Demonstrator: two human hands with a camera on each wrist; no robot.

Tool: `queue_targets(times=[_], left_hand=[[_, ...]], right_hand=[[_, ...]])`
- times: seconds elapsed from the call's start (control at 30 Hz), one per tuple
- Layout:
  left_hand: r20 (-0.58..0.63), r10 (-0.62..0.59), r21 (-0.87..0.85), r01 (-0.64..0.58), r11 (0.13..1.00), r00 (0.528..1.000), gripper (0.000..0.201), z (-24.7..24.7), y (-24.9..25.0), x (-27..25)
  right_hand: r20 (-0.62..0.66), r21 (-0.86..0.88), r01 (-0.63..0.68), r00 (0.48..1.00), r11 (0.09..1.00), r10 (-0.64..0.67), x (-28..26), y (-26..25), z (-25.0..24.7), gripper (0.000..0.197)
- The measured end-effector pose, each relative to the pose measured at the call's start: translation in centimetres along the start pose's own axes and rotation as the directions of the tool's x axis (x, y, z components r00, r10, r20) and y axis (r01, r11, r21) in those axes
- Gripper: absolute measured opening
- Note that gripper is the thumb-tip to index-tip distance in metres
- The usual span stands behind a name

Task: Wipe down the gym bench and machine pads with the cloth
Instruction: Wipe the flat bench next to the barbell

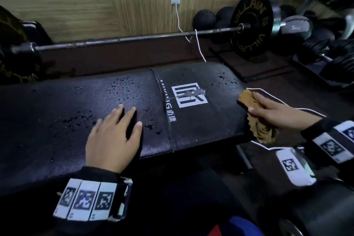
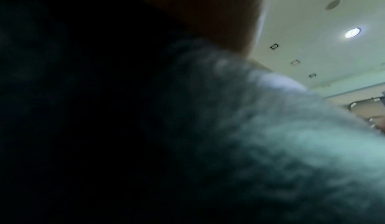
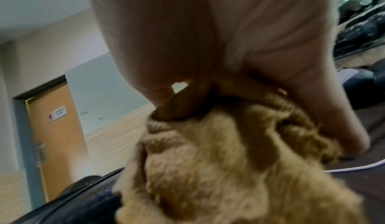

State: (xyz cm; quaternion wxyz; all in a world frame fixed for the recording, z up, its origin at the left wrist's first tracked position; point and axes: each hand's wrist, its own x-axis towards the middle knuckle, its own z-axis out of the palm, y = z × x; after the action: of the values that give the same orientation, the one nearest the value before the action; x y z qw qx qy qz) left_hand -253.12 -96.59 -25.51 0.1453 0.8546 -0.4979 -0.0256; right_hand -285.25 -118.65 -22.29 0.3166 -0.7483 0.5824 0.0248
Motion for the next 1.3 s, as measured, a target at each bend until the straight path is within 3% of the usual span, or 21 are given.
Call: queue_targets(times=[0.23, 0.57, 0.67, 0.8, 0.87, 0.93, 1.03, 1.1, 1.17, 1.3], left_hand=[[-0.049, -0.033, 0.043, 0.035, 0.998, 0.998, 0.056, 0.4, 0.4, -0.4], [-0.126, -0.063, -0.04, 0.058, 0.998, 0.99, 0.049, 0.4, 0.7, -0.5], [-0.156, -0.068, -0.05, 0.061, 0.997, 0.985, 0.048, 0.5, 0.8, -0.5], [-0.174, -0.073, -0.062, 0.063, 0.996, 0.982, 0.048, 0.6, 0.8, -0.5], [-0.178, -0.078, -0.069, 0.066, 0.995, 0.981, 0.049, 0.6, 0.9, -0.6], [-0.18, -0.076, -0.068, 0.065, 0.996, 0.981, 0.05, 0.6, 0.9, -0.7], [-0.182, -0.078, -0.071, 0.066, 0.995, 0.98, 0.05, 0.6, 0.9, -0.8], [-0.184, -0.082, -0.07, 0.071, 0.995, 0.98, 0.05, 0.5, 1.0, -0.8], [-0.186, -0.086, -0.066, 0.075, 0.995, 0.979, 0.049, 0.6, 1.0, -0.6], [-0.197, -0.093, -0.063, 0.082, 0.995, 0.976, 0.049, 0.6, 1.0, -0.5]], right_hand=[[0.196, -0.276, 0.129, 0.978, 0.952, -0.076, 3.6, -2.5, -3.7, 0.066], [0.156, -0.47, 0.16, 0.983, 0.868, -0.097, 14.3, -11.1, -5.9, 0.041], [0.153, -0.527, 0.206, 0.977, 0.825, -0.146, 15.3, -13.5, -5.3, 0.043], [0.202, -0.686, 0.263, 0.965, 0.678, -0.169, 14.7, -15.8, -3.3, 0.055], [0.3, -0.705, 0.387, 0.922, 0.594, -0.245, 13.4, -15.9, -2.0, 0.056], [0.407, -0.662, 0.536, 0.844, 0.524, -0.349, 11.8, -14.7, -1.1, 0.057], [0.511, -0.475, 0.722, 0.691, 0.503, -0.511, 9.5, -10.6, -1.7, 0.057], [0.502, -0.359, 0.78, 0.624, 0.513, -0.598, 8.8, -7.8, -3.1, 0.056], [0.454, -0.314, 0.763, 0.644, 0.566, -0.616, 9.2, -5.9, -4.4, 0.055], [0.39, -0.318, 0.62, 0.775, 0.717, -0.497, 11.7, -5.9, -5.9, 0.06]])
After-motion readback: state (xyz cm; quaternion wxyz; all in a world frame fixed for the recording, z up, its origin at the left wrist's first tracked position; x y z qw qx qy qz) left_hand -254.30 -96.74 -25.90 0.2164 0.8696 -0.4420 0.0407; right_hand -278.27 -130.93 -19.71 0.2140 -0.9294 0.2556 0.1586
